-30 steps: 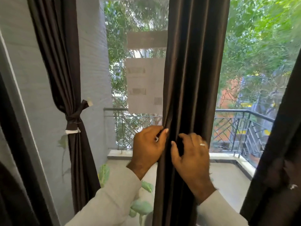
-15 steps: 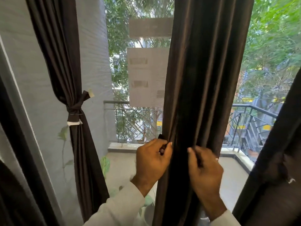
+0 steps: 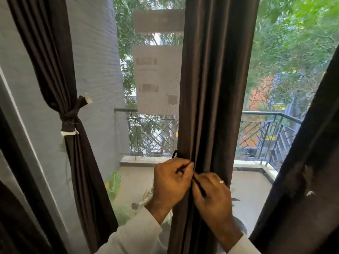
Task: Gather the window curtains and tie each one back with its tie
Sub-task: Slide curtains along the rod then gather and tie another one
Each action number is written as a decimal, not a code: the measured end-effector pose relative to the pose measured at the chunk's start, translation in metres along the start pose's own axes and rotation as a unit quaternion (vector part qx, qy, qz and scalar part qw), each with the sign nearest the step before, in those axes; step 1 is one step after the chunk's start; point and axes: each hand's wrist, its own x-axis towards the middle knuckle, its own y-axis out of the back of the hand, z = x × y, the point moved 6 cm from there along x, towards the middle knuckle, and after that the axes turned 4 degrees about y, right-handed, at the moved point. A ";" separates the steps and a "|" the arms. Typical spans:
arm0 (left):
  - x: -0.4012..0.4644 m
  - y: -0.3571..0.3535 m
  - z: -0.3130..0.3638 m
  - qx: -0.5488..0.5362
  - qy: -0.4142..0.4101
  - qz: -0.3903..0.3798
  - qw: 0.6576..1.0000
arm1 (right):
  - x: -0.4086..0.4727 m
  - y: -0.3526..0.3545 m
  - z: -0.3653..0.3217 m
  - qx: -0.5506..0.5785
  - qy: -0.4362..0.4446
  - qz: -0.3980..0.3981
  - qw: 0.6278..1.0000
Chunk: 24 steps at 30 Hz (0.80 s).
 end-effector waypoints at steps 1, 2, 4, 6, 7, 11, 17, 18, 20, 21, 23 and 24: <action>-0.001 0.000 0.000 -0.001 -0.004 -0.006 1.000 | -0.001 -0.001 -0.001 0.006 0.003 -0.005 1.000; -0.001 0.000 0.001 0.003 -0.012 -0.014 1.000 | -0.002 -0.002 -0.002 0.011 0.009 -0.009 1.000; -0.003 0.000 0.004 0.019 -0.031 -0.028 0.999 | -0.001 -0.003 -0.005 0.024 0.022 -0.018 0.999; -0.002 0.003 0.006 0.033 -0.041 -0.027 0.998 | 0.002 -0.002 -0.004 0.050 0.039 -0.039 0.997; -0.001 0.004 0.005 0.034 -0.042 -0.026 0.998 | 0.005 0.000 -0.004 0.064 0.045 -0.047 0.996; 0.003 0.011 -0.002 0.042 -0.047 -0.027 0.998 | 0.008 0.022 -0.003 0.093 -0.016 0.021 0.995; 0.005 0.017 -0.009 0.041 -0.043 -0.007 0.998 | 0.022 0.020 0.025 0.086 -0.171 0.119 0.974; 0.006 0.017 -0.011 0.047 -0.045 -0.008 0.998 | 0.023 0.013 0.021 0.075 -0.127 0.084 0.986; 0.006 0.019 -0.014 0.060 -0.050 -0.008 0.997 | 0.021 0.007 0.013 0.037 -0.040 0.049 0.997; 0.006 0.020 -0.016 0.064 -0.050 -0.006 0.997 | 0.019 0.010 0.018 0.041 -0.047 0.069 0.996; 0.007 0.022 -0.020 0.070 -0.043 -0.004 0.997 | 0.013 0.018 0.036 0.074 -0.147 0.149 0.975; 0.007 0.022 -0.021 0.071 -0.040 -0.005 0.997 | 0.011 0.020 0.038 0.073 -0.170 0.160 0.969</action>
